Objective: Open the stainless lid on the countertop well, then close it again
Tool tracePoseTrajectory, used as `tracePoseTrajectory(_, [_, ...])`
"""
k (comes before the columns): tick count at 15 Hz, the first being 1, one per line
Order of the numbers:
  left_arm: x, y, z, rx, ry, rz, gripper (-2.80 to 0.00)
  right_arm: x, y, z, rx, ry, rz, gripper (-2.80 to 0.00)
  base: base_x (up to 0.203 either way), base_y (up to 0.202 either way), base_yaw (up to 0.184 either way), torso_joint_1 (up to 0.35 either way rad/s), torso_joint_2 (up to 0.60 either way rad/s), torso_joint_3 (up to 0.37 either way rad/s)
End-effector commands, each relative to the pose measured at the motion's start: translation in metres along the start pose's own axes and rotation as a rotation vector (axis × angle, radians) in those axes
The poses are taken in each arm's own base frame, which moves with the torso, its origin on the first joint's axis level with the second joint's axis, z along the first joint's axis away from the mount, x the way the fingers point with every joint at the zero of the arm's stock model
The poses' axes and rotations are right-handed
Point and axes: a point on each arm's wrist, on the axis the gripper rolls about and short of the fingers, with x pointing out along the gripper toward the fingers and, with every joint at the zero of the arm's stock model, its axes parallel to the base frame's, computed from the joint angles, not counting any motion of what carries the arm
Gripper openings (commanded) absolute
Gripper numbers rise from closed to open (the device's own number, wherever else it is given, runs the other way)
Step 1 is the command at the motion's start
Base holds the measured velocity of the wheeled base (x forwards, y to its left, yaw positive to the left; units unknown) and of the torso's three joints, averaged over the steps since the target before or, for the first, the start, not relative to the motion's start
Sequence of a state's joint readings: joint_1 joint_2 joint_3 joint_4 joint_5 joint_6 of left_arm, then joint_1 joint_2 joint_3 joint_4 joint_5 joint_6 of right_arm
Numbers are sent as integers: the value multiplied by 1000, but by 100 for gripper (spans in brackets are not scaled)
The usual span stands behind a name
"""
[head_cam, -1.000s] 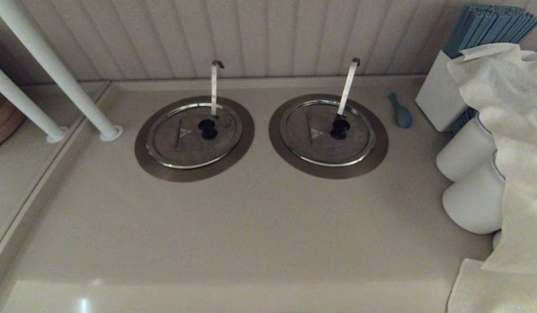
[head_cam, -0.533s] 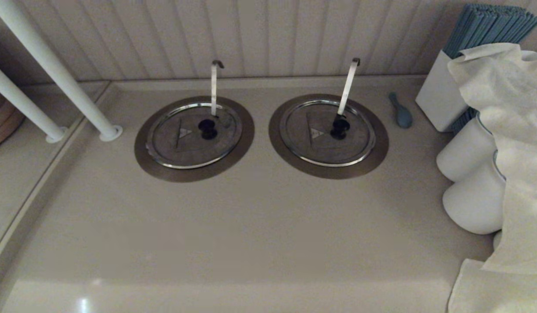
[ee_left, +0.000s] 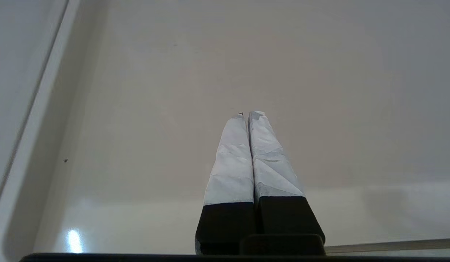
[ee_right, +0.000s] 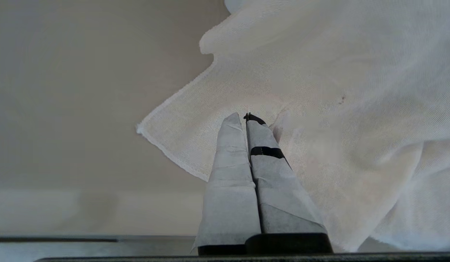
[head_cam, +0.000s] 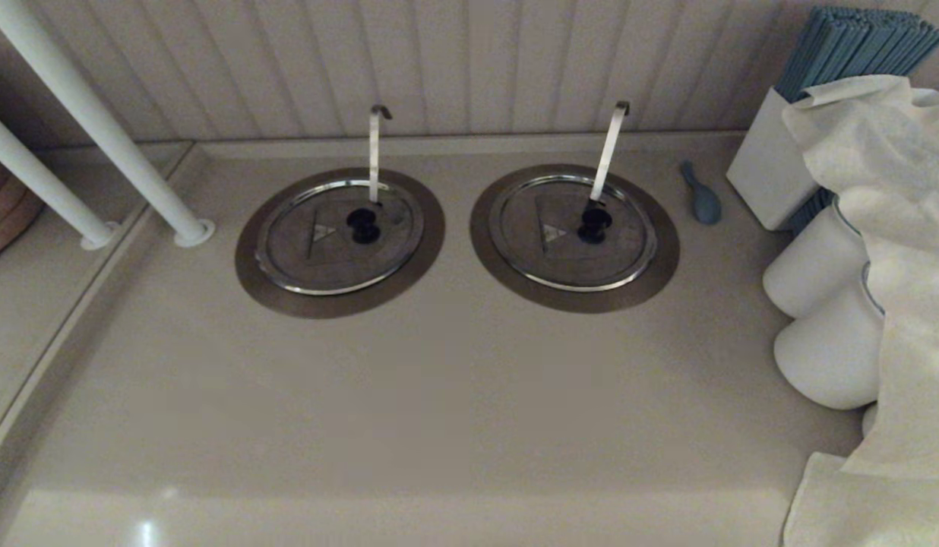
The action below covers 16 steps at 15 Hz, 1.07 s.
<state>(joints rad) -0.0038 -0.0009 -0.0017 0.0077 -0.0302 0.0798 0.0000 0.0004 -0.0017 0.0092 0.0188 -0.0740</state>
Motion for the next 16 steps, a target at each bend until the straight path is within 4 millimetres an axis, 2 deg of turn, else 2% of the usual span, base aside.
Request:
tracePoseTrajectory(1, [0, 0, 0, -23, 5, 7, -280, 0, 0, 0, -17, 2, 8, -280, 0, 0, 0, 0, 0, 0])
tracePoseTrajectory(16, [0, 0, 0, -35, 3, 15, -280, 0, 0, 0, 26, -1, 4, -280, 0, 0, 0, 0, 0, 0])
